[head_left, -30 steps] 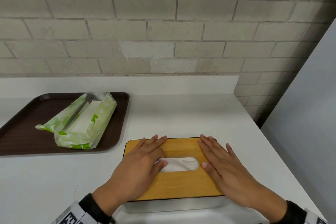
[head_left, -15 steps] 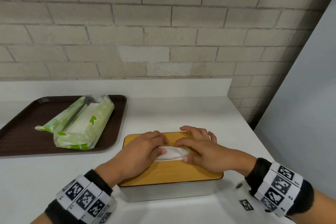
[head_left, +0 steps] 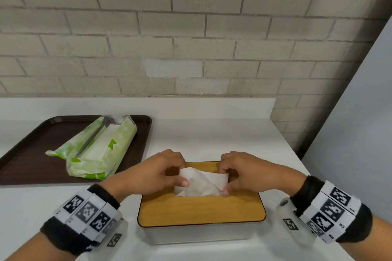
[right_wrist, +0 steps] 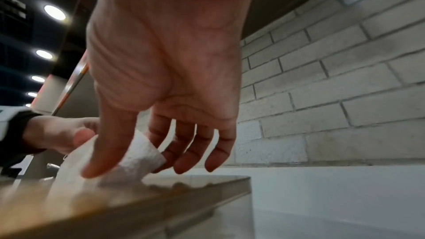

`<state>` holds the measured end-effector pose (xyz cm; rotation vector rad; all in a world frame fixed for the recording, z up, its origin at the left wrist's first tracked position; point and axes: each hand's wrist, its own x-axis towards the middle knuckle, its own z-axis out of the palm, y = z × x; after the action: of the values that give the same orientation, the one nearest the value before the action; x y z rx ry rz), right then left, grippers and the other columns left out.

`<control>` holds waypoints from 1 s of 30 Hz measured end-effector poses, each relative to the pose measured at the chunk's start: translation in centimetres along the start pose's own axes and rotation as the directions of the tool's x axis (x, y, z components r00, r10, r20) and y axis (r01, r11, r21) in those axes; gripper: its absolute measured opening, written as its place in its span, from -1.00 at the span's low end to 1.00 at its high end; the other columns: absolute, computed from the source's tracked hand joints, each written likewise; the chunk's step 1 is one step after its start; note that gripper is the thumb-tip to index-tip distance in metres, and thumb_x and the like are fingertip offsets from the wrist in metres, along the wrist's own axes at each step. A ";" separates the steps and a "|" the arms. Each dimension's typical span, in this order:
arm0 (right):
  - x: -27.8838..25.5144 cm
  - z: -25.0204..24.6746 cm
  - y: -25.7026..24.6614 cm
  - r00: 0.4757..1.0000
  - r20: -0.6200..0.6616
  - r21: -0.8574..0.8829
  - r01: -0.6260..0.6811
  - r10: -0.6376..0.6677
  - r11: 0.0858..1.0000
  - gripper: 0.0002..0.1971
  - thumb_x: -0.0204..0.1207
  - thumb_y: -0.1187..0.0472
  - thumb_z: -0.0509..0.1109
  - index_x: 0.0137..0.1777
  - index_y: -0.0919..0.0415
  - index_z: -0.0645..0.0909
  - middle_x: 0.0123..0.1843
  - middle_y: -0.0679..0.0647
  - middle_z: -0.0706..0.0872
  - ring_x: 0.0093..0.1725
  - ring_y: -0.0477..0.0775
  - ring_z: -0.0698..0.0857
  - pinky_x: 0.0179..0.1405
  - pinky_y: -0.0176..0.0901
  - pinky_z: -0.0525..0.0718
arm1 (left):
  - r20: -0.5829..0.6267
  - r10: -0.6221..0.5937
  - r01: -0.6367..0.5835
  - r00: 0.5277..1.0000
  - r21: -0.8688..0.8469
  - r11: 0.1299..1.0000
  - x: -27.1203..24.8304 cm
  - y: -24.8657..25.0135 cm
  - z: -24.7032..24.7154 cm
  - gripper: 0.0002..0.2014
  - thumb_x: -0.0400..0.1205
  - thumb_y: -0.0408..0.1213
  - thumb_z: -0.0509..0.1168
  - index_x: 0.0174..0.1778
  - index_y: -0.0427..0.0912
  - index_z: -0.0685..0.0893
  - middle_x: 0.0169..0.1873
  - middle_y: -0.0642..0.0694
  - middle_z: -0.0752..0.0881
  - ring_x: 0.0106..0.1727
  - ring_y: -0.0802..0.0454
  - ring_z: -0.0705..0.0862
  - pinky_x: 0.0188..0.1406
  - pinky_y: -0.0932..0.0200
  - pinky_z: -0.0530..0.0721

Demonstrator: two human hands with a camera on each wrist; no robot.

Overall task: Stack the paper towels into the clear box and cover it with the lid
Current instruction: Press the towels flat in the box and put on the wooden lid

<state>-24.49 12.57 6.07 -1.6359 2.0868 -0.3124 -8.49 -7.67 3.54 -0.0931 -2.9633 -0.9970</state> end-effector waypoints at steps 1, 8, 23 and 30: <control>0.0 0.0 0.2 1.000 -0.012 -0.030 0.005 -0.006 1.000 -0.83 0.43 0.07 0.51 -0.22 0.03 0.55 -0.19 -0.20 0.46 -0.05 -0.10 0.45 -0.10 -0.35 0.39 | 0.022 -0.020 0.022 1.000 -0.076 0.997 0.1 -0.3 -0.4 -0.72 0.44 0.35 0.25 -0.24 0.25 0.61 -0.07 0.21 0.65 0.09 0.22 0.56 0.12 0.30 0.52; 0.0 -0.5 0.0 0.977 -0.215 0.382 0.094 -0.010 0.919 -0.87 0.50 0.21 0.46 -0.20 0.25 0.62 -0.14 0.18 0.74 -0.08 0.21 0.68 0.03 0.05 0.63 | -0.031 0.001 -0.008 1.000 -0.226 0.974 0.7 1.6 -0.6 -0.77 0.54 0.02 0.37 -0.30 -0.04 0.63 -0.23 -0.03 0.72 -0.13 0.02 0.67 -0.09 0.06 0.61; -2.0 1.4 3.3 0.928 -0.334 0.759 0.163 0.163 0.630 -0.86 0.41 0.25 0.41 -0.29 0.26 0.52 -0.43 -0.12 0.64 -0.36 -0.21 0.61 -0.32 -0.44 0.54 | -0.010 -0.101 0.099 0.995 -0.103 0.990 -0.7 0.8 -3.4 -0.83 0.48 -0.11 0.49 -0.23 -0.12 0.70 -0.23 0.19 0.72 -0.15 0.24 0.66 -0.10 0.26 0.58; -1.8 1.3 3.3 0.899 -0.403 0.771 0.232 0.172 0.593 -0.89 0.36 0.43 0.45 -0.30 0.37 0.55 -0.42 -0.10 0.71 -0.34 -0.20 0.68 -0.29 -0.41 0.62 | -0.081 -0.161 0.132 0.984 -0.279 0.951 -1.3 0.1 -4.1 -0.95 0.35 -0.15 0.51 -0.42 0.06 0.81 -0.35 0.03 0.77 -0.29 0.27 0.68 -0.16 0.47 0.53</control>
<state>-26.30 15.34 3.85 -1.0556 1.7200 -1.5370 -7.26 -10.17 6.85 0.1741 -2.7553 -1.3788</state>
